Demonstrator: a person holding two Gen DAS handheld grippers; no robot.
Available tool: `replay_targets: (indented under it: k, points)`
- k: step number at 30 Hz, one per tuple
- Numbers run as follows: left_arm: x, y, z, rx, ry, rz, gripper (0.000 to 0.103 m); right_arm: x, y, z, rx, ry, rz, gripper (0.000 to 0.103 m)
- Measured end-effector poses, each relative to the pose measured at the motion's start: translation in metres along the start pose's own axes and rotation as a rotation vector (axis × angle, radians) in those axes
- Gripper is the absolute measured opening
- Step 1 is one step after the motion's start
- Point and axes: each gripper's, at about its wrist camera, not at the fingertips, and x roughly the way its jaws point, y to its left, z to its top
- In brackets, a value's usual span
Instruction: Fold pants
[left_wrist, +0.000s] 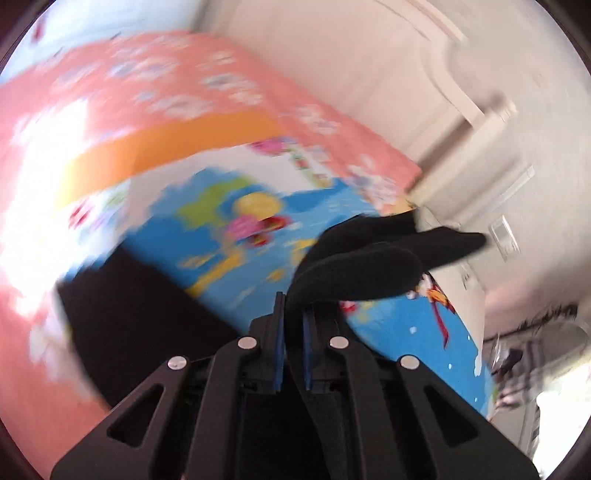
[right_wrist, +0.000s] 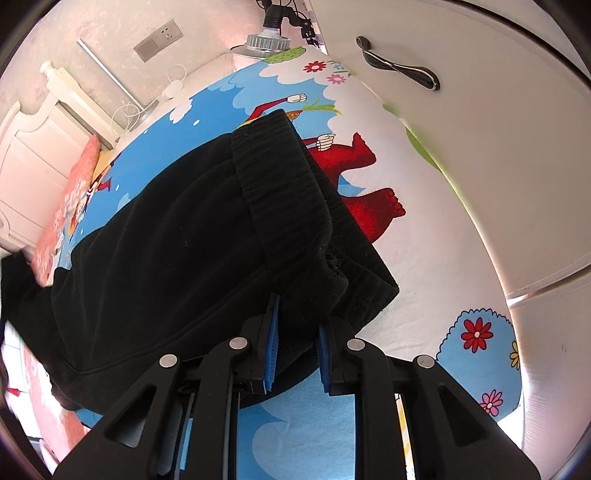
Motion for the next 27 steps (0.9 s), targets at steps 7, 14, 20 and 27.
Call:
replay_targets:
  k: [7, 14, 20, 27]
  points:
    - [0.032, 0.143, -0.072, -0.195, 0.134, 0.047, 0.01, -0.012, 0.005, 0.008, -0.034, -0.005, 0.009, 0.018]
    - [0.017, 0.14, -0.047, -0.207, 0.051, -0.048, 0.05, -0.03, 0.013, 0.014, -0.053, -0.054, 0.022, 0.017]
    - [0.03, 0.178, -0.042, -0.401, 0.079, -0.081, 0.048, -0.03, 0.013, 0.014, -0.046, -0.053, 0.027, 0.018]
    - [0.041, 0.202, -0.03, -0.487, 0.087, -0.149, 0.047, -0.019, 0.012, 0.014, -0.047, -0.028, 0.012, 0.018]
